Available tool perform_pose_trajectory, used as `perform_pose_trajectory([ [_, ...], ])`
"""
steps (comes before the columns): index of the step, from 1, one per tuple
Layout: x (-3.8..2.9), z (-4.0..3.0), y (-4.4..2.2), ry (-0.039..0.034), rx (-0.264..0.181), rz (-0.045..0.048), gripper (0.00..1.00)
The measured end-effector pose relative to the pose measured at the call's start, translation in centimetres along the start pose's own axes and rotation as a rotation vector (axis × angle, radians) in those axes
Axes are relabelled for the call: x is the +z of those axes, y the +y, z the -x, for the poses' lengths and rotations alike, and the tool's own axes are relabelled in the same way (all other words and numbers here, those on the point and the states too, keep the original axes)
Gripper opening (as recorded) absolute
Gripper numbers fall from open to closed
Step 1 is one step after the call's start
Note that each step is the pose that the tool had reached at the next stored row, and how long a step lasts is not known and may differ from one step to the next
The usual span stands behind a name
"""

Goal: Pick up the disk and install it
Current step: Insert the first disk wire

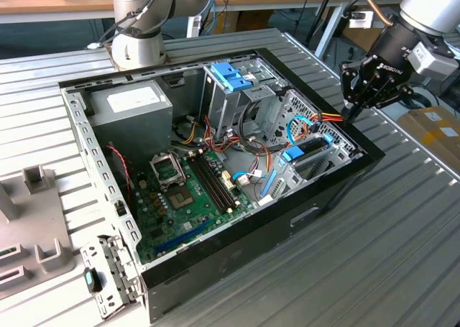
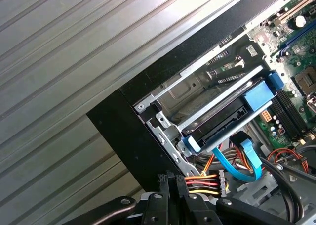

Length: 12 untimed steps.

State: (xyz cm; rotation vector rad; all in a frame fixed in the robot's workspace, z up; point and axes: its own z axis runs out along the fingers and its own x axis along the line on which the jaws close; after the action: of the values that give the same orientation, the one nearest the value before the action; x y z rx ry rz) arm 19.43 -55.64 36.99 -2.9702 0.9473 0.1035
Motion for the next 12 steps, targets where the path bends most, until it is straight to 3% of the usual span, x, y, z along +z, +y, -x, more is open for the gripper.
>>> perform_pose_trajectory([
  [7, 0.01, 0.24, 0.16, 0.0, 0.0, 0.0, 0.17],
  [12, 0.06, 0.85, 0.63, -0.0001, 0.0, -0.0001, 0.17],
])
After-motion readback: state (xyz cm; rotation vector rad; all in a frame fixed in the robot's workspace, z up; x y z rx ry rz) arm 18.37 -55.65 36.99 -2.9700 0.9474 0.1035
